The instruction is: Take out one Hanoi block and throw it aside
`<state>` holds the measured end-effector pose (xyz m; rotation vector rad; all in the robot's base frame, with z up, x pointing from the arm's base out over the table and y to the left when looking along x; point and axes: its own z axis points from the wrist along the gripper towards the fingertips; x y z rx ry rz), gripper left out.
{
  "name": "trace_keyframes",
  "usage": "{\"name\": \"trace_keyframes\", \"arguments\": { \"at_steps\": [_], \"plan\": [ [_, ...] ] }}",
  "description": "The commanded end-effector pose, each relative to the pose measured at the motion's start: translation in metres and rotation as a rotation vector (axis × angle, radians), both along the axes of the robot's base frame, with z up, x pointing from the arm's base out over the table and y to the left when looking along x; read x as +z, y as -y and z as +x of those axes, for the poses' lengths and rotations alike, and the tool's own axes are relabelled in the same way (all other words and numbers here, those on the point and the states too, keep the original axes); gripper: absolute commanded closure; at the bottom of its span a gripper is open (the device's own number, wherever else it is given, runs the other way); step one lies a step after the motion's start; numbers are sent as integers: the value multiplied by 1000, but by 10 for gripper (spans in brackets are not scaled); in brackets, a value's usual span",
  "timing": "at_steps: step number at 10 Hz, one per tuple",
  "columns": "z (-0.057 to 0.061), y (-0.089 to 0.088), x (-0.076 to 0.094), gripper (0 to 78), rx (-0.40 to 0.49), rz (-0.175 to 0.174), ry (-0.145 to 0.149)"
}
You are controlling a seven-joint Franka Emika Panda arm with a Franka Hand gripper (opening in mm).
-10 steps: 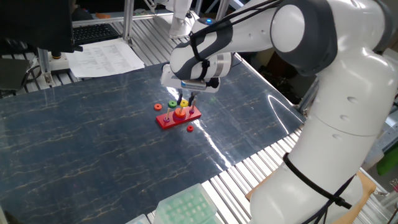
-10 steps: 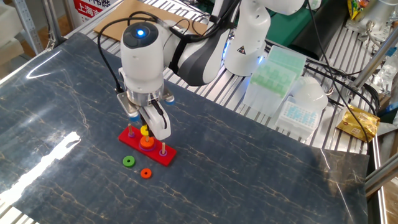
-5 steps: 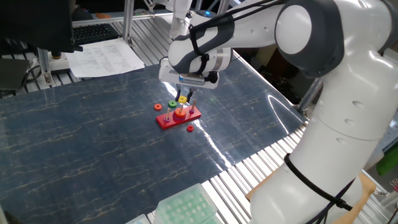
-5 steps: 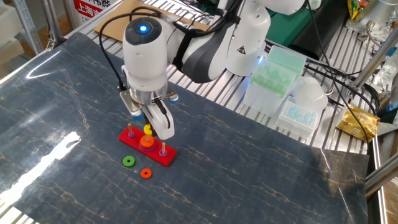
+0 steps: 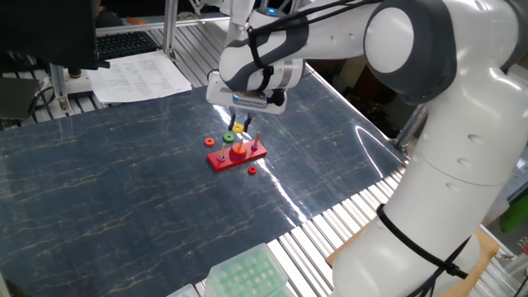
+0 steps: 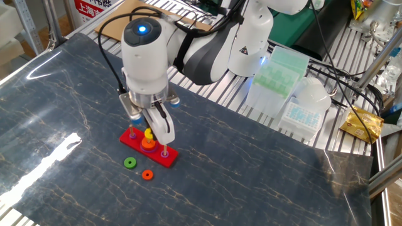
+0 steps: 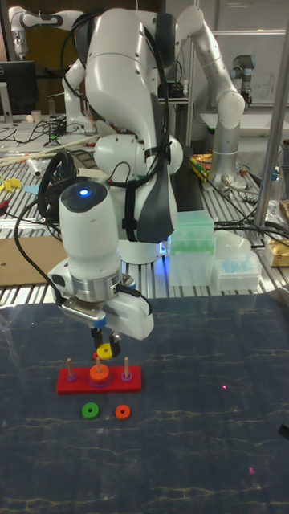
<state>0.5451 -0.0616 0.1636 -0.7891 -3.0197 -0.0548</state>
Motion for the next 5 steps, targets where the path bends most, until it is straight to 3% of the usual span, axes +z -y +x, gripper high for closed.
{"name": "trace_keyframes", "arguments": {
  "at_steps": [1,5],
  "plan": [
    [5,-5,-2,764,-12,14,4],
    [3,-22,-5,764,-41,15,3]
  ]
}}
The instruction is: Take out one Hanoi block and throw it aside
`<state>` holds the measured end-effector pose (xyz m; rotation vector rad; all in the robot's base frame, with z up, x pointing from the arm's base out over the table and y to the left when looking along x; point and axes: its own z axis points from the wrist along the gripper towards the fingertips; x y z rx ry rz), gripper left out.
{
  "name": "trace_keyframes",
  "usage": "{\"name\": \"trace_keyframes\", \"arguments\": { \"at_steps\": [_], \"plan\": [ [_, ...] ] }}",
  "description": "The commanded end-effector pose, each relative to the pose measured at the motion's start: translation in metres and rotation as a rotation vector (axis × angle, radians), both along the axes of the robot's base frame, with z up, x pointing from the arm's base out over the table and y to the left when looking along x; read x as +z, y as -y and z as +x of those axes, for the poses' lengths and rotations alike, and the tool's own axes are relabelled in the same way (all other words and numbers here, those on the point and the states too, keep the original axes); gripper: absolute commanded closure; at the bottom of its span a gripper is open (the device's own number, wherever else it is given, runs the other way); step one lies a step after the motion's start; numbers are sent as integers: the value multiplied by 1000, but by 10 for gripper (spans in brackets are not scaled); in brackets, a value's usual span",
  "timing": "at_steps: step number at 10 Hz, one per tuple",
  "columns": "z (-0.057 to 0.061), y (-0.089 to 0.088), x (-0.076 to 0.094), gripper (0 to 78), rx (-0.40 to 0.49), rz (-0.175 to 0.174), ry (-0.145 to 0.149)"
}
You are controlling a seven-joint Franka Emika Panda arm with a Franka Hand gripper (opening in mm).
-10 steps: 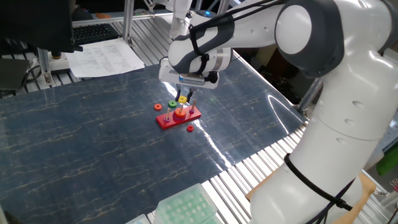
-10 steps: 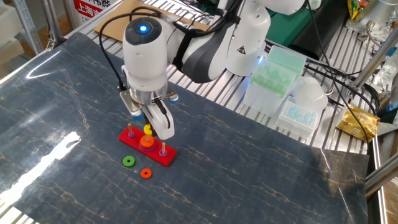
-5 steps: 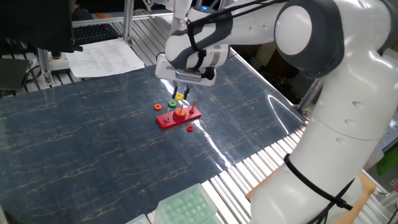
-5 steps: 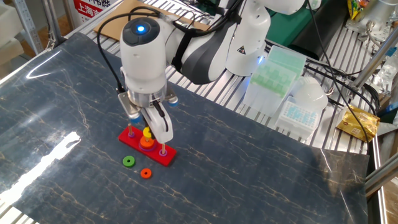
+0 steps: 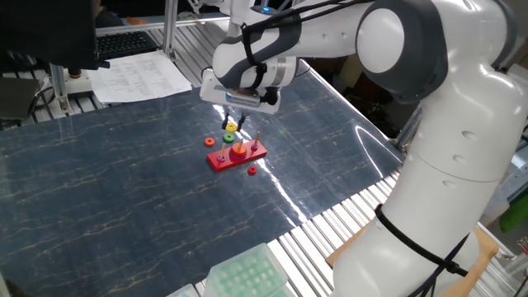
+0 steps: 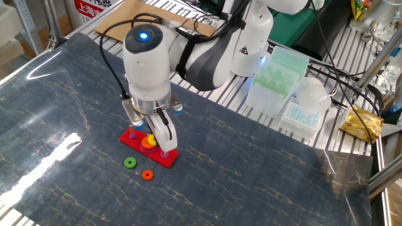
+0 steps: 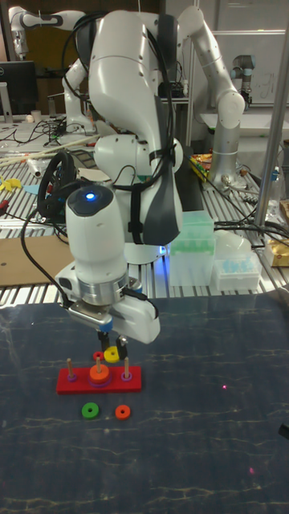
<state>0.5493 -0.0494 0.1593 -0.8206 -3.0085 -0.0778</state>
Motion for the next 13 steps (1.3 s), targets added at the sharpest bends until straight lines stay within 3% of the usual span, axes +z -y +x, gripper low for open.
{"name": "trace_keyframes", "arguments": {
  "at_steps": [1,5,13],
  "plan": [
    [-2,-14,-1,764,-20,1,1],
    [-7,-25,-12,764,-20,1,11],
    [-21,-26,-27,764,5,-10,23]
  ]
}}
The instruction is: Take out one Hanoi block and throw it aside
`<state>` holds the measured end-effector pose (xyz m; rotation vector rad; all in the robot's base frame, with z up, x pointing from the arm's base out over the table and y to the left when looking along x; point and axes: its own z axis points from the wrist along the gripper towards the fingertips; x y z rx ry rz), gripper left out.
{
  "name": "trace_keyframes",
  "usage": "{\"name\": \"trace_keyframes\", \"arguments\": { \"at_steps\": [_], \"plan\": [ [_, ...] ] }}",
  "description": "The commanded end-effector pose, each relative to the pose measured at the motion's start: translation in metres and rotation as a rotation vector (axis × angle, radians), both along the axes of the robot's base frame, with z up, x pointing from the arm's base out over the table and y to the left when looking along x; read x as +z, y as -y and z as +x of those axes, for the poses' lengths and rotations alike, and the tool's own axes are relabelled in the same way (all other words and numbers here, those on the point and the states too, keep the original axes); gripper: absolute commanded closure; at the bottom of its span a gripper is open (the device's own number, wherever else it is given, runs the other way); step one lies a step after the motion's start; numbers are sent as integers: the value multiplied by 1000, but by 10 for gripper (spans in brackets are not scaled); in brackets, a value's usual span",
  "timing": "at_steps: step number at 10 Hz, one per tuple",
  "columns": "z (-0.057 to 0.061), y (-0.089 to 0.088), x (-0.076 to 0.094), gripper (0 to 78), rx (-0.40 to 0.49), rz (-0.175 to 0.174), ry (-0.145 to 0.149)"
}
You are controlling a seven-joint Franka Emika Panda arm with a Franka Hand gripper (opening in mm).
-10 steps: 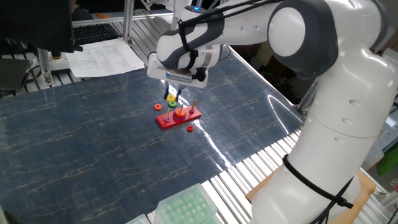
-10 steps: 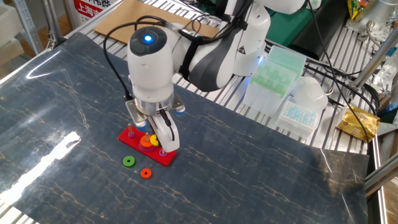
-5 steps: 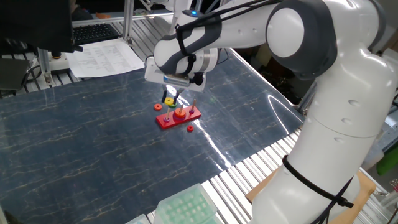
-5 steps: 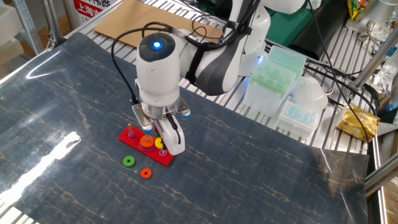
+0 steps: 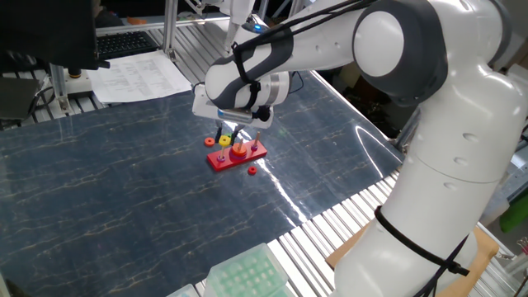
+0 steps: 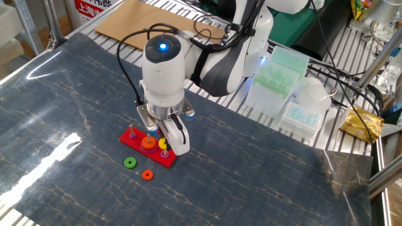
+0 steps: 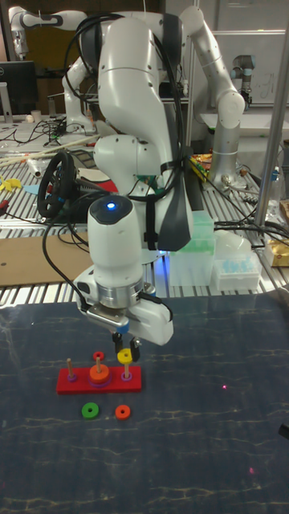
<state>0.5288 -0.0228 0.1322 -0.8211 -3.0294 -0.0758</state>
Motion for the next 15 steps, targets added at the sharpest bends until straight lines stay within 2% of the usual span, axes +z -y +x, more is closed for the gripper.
{"name": "trace_keyframes", "arguments": {
  "at_steps": [1,9,15],
  "plan": [
    [-1,0,-1,764,2,-4,5],
    [-3,-2,-15,764,6,-13,22],
    [-2,-3,-22,764,0,-25,15]
  ]
}}
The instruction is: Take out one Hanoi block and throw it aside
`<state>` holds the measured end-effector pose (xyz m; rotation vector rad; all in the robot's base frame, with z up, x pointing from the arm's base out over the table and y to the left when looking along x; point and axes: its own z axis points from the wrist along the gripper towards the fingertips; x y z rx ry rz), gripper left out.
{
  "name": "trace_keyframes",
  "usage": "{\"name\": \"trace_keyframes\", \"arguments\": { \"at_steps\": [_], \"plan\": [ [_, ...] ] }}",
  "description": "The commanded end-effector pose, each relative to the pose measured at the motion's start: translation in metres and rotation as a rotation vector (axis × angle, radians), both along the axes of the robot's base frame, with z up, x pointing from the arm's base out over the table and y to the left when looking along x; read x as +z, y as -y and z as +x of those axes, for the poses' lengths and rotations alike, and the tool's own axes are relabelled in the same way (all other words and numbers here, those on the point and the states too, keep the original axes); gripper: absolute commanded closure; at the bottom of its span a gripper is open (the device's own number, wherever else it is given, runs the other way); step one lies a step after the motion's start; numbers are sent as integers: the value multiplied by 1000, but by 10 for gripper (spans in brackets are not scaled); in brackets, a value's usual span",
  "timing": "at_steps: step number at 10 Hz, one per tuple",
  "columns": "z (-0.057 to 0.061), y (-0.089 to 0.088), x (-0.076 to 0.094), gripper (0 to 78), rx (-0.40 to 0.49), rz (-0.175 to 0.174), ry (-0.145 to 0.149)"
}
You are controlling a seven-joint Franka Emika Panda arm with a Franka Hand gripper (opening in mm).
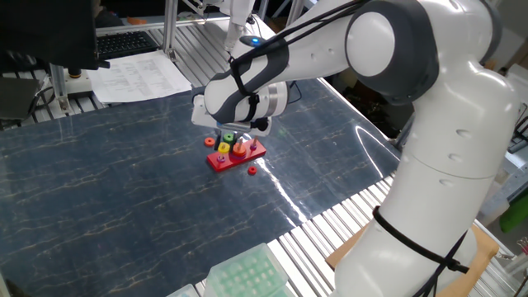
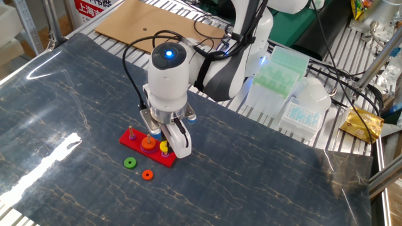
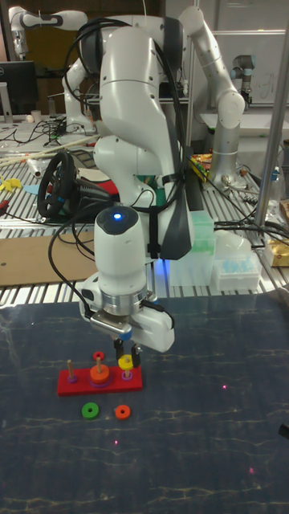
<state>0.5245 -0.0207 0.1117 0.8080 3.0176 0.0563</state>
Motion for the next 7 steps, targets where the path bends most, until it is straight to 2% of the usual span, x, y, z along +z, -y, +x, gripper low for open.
{"name": "trace_keyframes", "arguments": {
  "at_steps": [1,2,7],
  "plan": [
    [2,0,-1,764,-6,-9,-3],
    [2,0,-1,2,-6,-9,-3],
    [2,0,-1,2,-6,-9,-3]
  ]
}}
